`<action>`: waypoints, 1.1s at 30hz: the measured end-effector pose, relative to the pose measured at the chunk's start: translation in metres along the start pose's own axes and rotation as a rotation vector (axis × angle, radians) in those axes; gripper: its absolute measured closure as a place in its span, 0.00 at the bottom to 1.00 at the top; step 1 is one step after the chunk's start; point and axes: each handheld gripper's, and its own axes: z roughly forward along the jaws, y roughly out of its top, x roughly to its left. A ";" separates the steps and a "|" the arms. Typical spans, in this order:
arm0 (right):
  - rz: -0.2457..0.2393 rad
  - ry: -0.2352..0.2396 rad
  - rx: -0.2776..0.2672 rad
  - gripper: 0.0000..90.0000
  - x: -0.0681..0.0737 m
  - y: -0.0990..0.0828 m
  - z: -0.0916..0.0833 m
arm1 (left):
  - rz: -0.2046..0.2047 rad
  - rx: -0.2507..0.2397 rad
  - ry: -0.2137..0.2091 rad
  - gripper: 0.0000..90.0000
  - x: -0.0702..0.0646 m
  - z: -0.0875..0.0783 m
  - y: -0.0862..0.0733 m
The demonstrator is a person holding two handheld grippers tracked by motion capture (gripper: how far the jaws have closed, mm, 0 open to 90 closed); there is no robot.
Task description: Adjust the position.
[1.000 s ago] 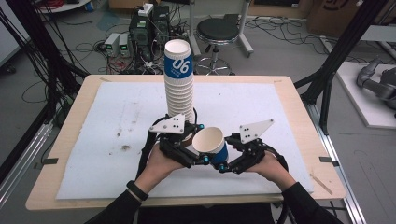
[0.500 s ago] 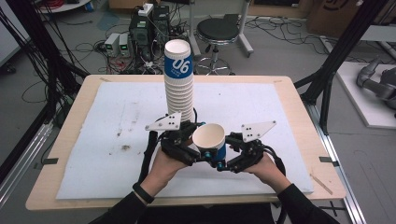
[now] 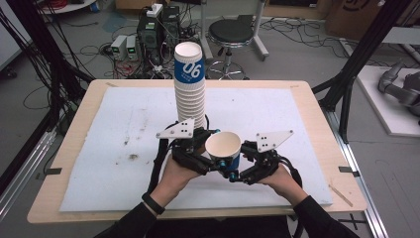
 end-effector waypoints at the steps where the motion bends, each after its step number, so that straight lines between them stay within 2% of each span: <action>1: 0.000 -0.011 -0.003 0.28 0.000 0.000 0.000 | 0.006 0.012 0.005 0.23 0.000 0.000 0.000; 6: -0.005 -0.033 -0.005 0.23 0.000 0.001 -0.006 | 0.014 0.033 0.021 0.24 0.003 -0.004 0.000; 14: 0.001 -0.052 -0.021 0.22 -0.003 0.002 -0.014 | 0.057 0.096 0.080 0.24 0.005 -0.008 0.001; 17: 0.004 -0.055 -0.016 0.22 -0.003 0.002 -0.013 | 0.069 0.111 0.082 0.24 0.005 -0.008 0.001; 23: 0.005 -0.071 -0.004 0.22 -0.002 0.001 -0.008 | 0.068 0.112 0.080 0.24 0.003 -0.004 0.001; 29: 0.000 -0.071 -0.017 0.22 0.001 0.001 -0.002 | 0.057 0.107 0.067 0.25 0.000 0.003 -0.001; 33: 0.007 -0.070 -0.031 0.22 0.001 0.002 0.000 | 0.065 0.118 0.060 0.25 -0.002 0.007 -0.002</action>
